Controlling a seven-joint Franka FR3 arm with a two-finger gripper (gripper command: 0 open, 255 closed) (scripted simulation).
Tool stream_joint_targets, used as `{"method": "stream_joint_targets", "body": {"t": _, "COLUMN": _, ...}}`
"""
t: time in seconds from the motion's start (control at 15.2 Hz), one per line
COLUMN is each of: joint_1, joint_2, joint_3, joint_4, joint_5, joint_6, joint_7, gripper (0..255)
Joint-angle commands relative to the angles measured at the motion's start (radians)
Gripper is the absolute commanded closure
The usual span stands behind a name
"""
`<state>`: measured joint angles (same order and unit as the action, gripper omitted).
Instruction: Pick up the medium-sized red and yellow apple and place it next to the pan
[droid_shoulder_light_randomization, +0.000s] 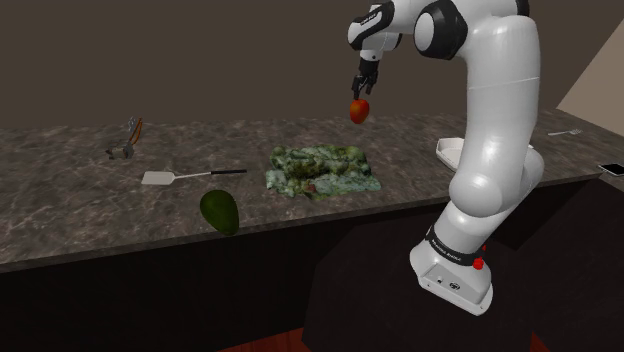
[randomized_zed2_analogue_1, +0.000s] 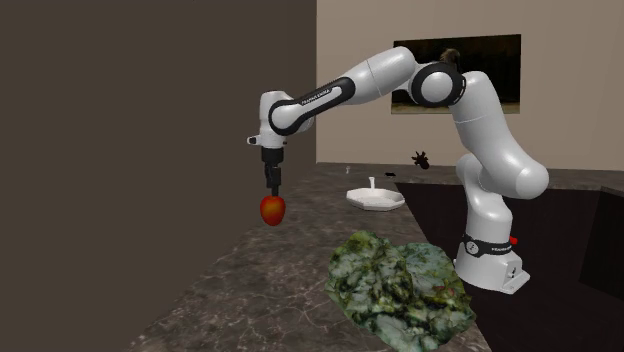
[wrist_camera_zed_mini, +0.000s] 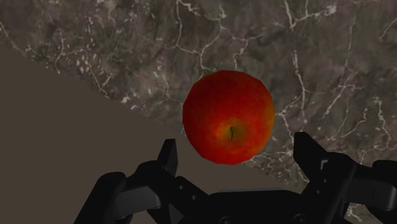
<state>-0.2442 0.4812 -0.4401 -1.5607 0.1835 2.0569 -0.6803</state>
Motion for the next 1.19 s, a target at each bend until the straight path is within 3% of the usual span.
{"method": "stream_joint_targets", "body": {"t": 0.0, "joint_1": 0.0, "joint_2": 0.0, "joint_3": 0.0, "joint_4": 0.0, "joint_5": 0.0, "joint_6": 0.0, "joint_7": 0.0, "gripper": 255}}
{"method": "stream_joint_targets", "body": {"t": 0.59, "joint_1": 0.0, "joint_2": 0.0, "joint_3": 0.0, "joint_4": 0.0, "joint_5": 0.0, "joint_6": 0.0, "joint_7": 0.0, "gripper": 255}}
{"method": "stream_joint_targets", "body": {"t": 1.12, "joint_1": 0.0, "joint_2": -0.028, "joint_3": -0.008, "joint_4": 0.068, "joint_5": -0.015, "joint_6": -0.093, "joint_7": 0.008, "gripper": 255}}
